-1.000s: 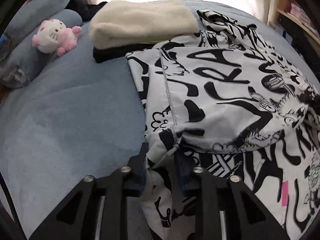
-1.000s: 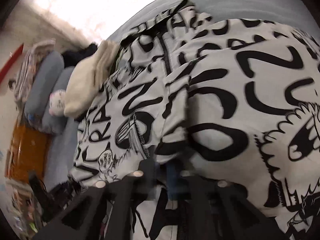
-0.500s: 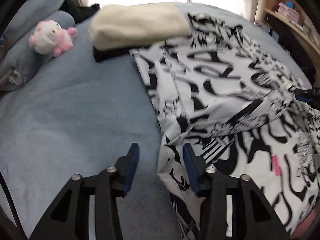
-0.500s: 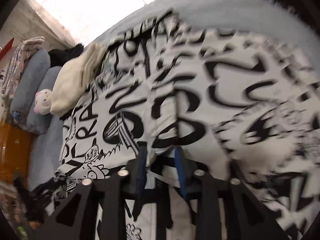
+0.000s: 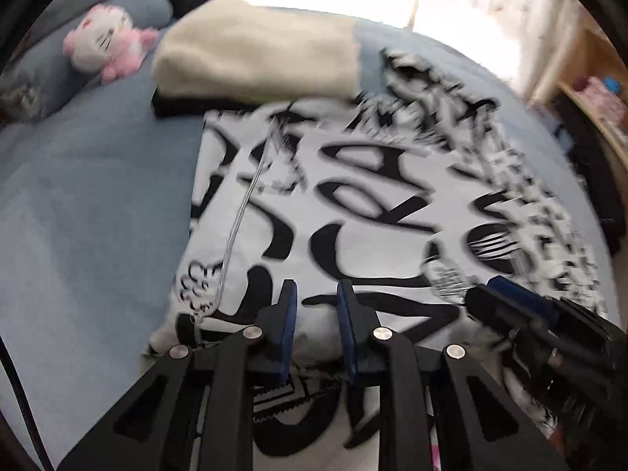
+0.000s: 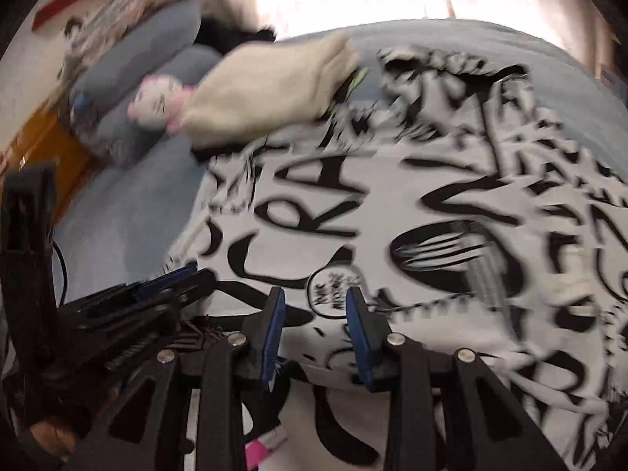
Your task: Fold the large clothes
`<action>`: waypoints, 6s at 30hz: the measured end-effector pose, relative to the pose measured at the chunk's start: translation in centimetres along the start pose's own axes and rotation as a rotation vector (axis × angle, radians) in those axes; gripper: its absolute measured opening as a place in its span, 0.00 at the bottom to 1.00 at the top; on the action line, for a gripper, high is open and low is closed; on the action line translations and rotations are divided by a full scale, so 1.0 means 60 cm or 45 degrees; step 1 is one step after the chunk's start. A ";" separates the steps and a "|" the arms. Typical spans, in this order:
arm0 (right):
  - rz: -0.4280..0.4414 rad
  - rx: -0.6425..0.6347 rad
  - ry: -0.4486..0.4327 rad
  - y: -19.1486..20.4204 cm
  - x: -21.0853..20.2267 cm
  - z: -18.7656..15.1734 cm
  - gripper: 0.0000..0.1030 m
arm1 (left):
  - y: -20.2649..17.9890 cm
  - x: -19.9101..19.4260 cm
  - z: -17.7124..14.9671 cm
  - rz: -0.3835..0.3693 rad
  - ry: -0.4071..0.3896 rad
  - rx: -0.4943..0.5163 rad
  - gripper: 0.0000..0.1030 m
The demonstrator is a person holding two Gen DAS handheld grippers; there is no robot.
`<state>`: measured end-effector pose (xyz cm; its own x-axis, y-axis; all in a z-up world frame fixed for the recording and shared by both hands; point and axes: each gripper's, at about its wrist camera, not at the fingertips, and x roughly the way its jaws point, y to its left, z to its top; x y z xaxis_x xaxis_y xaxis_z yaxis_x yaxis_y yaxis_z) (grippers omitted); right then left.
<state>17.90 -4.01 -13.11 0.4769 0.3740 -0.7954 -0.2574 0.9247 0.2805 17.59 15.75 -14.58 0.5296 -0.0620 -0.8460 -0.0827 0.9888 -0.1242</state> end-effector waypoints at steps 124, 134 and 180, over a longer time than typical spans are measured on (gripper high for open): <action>-0.163 0.571 -0.025 -0.311 -0.413 -0.495 0.17 | 0.066 -0.236 -0.341 -0.064 0.116 0.009 0.12; -0.157 0.448 -0.239 -0.251 -0.543 -0.440 0.12 | 0.094 -0.374 -0.321 -0.289 -0.079 -0.189 0.04; 0.000 0.747 -0.347 -0.523 -0.293 0.039 0.57 | 0.083 -0.053 0.183 -0.317 -0.031 -0.415 0.53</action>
<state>19.54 -39.42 -6.66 0.6929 0.3075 -0.6522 0.2081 0.7808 0.5891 24.77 22.36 -6.82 0.5864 -0.2870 -0.7574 -0.2106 0.8489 -0.4847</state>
